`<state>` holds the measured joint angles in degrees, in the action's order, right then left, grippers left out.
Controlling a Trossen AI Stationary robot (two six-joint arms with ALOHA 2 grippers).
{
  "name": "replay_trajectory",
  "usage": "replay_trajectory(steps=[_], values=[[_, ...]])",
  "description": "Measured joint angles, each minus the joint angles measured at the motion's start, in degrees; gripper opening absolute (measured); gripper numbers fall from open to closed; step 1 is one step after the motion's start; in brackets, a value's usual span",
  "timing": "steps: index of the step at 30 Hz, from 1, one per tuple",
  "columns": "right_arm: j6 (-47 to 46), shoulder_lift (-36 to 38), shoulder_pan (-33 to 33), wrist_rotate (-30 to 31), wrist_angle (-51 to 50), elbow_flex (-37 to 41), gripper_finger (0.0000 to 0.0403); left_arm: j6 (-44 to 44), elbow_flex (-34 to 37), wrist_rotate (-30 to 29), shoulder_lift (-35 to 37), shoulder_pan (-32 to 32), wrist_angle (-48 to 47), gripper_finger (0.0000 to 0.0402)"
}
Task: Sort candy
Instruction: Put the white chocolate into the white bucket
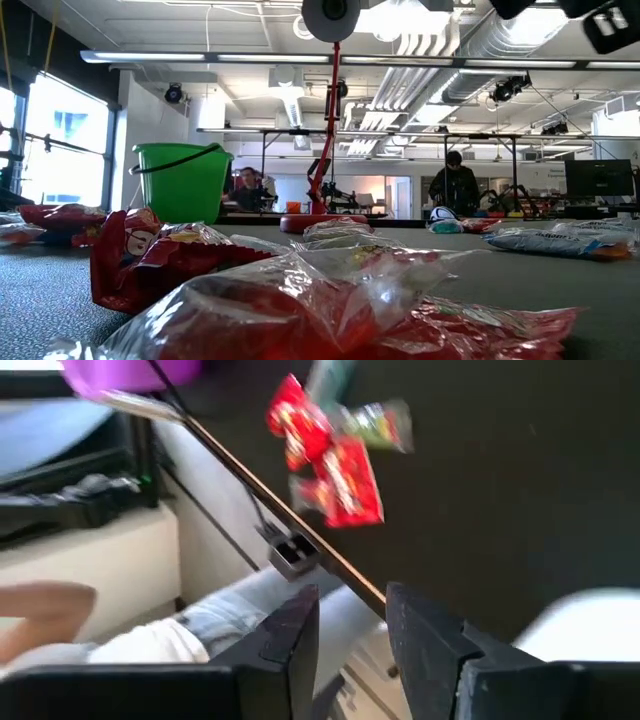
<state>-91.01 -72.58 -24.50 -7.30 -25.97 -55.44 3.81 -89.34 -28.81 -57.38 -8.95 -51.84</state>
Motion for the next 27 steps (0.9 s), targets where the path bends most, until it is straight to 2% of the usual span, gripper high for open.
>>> replay_trajectory(steps=[6, 15, 21, 27], values=[[6.36, 0.0, 7.09, 0.06, 1.25, 0.0, 0.0114, -1.05, 0.0, -0.01, 0.0, -0.02, -2.76, 0.0106], [15.05, 0.0, 22.25, 2.22, -1.22, 0.0, 0.0114, -1.45, 3.81, -0.02, 0.18, 0.0, -3.86, 0.0106], [16.72, 0.0, 30.07, 10.06, -6.25, 0.0, 0.0114, 0.66, 6.76, -0.45, 0.13, 0.0, -3.73, 0.0106], [17.99, 0.0, 35.13, 21.82, -11.51, 0.0, 0.0114, 2.02, 7.04, -2.53, 0.19, 0.0, -2.41, 0.0106]])
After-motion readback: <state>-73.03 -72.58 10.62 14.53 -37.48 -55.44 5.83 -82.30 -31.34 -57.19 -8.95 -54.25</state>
